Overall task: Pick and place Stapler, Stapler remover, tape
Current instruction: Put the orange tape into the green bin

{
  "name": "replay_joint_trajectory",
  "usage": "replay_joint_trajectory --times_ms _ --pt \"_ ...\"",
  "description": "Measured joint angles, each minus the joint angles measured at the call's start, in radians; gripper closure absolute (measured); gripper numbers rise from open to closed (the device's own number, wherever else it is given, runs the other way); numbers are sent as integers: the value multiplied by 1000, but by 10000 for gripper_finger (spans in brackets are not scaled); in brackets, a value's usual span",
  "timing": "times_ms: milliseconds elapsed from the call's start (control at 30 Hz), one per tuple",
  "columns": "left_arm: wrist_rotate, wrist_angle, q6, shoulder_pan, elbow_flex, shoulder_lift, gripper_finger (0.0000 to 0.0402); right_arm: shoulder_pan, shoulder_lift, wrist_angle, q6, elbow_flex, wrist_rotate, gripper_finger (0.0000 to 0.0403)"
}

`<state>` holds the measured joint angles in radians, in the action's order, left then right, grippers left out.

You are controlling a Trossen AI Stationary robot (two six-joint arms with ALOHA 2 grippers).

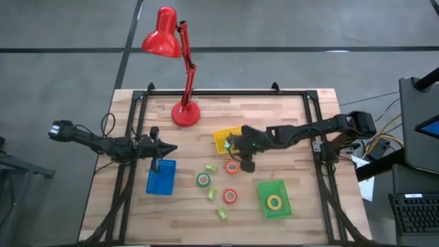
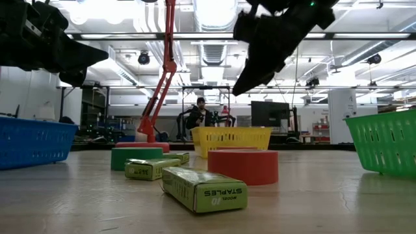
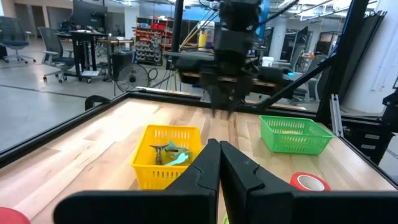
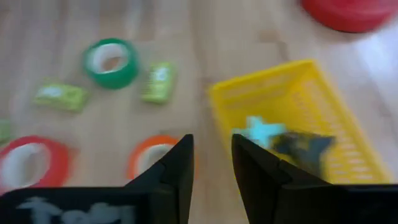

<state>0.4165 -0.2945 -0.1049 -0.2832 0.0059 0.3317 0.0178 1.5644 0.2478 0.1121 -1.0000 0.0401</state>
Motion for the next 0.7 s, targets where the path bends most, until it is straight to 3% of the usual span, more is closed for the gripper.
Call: replay_joint_trajectory --times_ms 333,700 --pt "0 0 0 0 0 1 392 90 81 -6 -41 0 12 285" --pt "0 0 0 0 0 1 392 154 224 -47 -63 -28 41 214"
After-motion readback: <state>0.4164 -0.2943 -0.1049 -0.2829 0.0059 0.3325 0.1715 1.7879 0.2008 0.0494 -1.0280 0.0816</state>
